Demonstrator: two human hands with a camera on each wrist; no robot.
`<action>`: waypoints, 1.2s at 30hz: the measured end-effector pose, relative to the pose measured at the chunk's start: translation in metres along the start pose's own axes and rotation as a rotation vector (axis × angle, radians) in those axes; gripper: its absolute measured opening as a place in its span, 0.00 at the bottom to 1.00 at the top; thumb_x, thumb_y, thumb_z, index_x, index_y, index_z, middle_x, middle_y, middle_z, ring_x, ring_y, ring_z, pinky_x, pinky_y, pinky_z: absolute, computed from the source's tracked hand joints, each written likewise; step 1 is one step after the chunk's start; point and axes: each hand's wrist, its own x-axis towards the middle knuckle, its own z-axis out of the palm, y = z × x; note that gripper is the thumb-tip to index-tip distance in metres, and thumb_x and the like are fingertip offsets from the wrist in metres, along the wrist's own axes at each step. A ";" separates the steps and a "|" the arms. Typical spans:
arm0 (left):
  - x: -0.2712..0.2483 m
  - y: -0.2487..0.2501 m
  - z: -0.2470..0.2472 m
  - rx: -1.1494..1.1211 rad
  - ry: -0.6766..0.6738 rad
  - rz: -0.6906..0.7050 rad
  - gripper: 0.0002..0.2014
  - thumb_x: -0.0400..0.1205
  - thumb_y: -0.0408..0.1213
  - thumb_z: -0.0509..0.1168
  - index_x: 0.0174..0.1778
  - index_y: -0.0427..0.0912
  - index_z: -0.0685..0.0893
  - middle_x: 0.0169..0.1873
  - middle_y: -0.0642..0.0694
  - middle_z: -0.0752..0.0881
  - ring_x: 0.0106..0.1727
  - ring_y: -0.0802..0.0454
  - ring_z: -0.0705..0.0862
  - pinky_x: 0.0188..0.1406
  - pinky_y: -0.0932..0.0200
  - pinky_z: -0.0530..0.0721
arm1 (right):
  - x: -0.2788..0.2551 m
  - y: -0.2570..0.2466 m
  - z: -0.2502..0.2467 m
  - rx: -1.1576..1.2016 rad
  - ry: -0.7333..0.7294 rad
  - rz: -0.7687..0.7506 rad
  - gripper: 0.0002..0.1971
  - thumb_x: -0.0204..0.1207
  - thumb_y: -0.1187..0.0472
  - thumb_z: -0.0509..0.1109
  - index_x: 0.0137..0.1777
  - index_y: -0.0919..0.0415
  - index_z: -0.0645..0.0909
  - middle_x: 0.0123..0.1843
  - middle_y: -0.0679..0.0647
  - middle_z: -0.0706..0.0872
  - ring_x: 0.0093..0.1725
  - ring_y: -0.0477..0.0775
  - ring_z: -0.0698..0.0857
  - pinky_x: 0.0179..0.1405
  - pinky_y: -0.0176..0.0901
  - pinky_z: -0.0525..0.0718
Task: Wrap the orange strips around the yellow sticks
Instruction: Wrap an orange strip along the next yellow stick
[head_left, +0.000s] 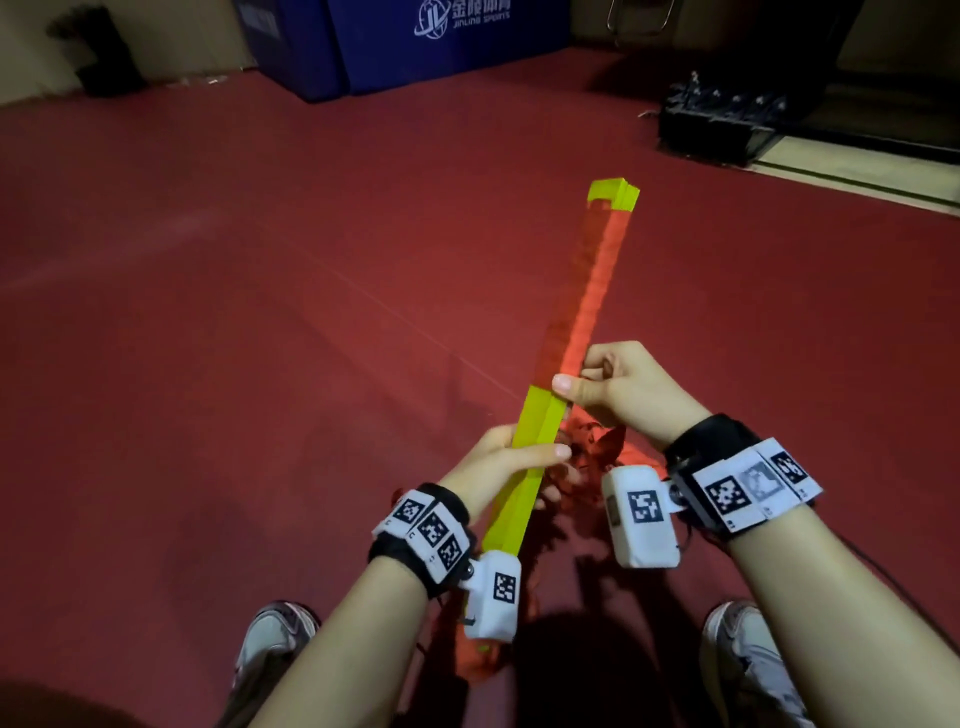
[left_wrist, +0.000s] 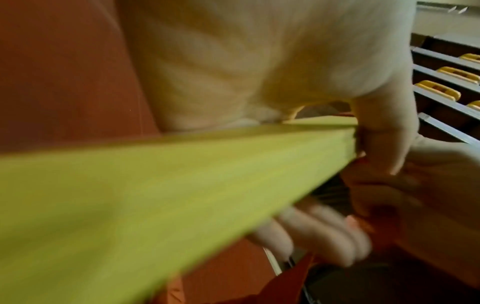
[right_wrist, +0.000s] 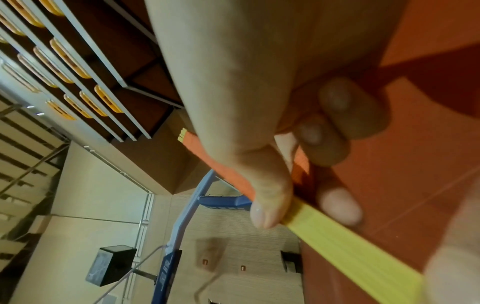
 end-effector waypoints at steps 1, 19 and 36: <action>-0.002 -0.002 0.001 -0.034 -0.012 -0.016 0.12 0.76 0.42 0.74 0.53 0.42 0.90 0.40 0.34 0.90 0.36 0.43 0.86 0.40 0.52 0.82 | -0.002 -0.001 0.000 0.019 0.005 -0.013 0.18 0.79 0.66 0.75 0.31 0.63 0.72 0.19 0.47 0.79 0.17 0.42 0.66 0.16 0.33 0.64; 0.013 -0.012 0.050 0.922 0.389 0.181 0.23 0.82 0.35 0.65 0.72 0.37 0.67 0.62 0.37 0.78 0.64 0.35 0.80 0.62 0.40 0.79 | 0.005 0.032 0.024 -0.371 0.397 0.043 0.15 0.75 0.50 0.78 0.35 0.57 0.79 0.33 0.53 0.85 0.36 0.57 0.85 0.37 0.51 0.81; -0.004 -0.013 0.009 -0.226 -0.008 -0.123 0.09 0.84 0.33 0.68 0.37 0.43 0.81 0.23 0.48 0.67 0.20 0.54 0.66 0.24 0.61 0.67 | 0.001 0.015 -0.017 0.014 0.011 0.063 0.08 0.80 0.74 0.70 0.39 0.70 0.82 0.27 0.59 0.87 0.16 0.46 0.70 0.14 0.34 0.68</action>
